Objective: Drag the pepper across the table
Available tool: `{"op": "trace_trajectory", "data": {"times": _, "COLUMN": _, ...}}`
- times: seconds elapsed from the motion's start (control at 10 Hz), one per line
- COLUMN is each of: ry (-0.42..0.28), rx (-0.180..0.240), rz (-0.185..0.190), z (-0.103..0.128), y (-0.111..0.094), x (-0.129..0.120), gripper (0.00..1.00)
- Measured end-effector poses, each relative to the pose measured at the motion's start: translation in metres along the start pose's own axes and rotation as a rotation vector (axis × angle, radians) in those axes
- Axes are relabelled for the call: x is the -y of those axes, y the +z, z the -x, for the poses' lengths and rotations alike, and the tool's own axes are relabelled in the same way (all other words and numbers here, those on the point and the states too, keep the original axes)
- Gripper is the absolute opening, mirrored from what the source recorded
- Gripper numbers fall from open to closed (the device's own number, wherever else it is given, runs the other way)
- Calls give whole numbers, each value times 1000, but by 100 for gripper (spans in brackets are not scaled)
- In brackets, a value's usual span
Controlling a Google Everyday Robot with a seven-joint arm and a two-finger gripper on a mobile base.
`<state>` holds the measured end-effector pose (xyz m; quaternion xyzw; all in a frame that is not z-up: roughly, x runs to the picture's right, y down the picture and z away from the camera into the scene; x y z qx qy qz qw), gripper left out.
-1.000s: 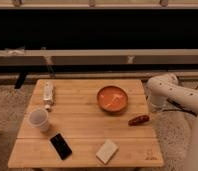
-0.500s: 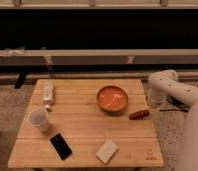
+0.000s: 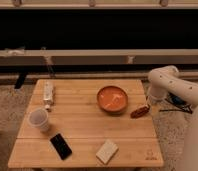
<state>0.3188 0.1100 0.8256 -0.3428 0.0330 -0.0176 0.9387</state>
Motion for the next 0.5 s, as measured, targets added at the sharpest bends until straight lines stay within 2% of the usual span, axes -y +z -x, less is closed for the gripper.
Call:
{"op": "trace_trajectory", "data": {"times": 0.1, "ry": -15, "rx": 5, "rz": -5, "z": 7, "y": -7, "x": -1, "gripper": 74}}
{"op": "trace_trajectory", "data": {"times": 0.5, "ry": -17, "rx": 5, "rz": -4, "z": 7, "y": -7, "x": -1, "gripper": 74}}
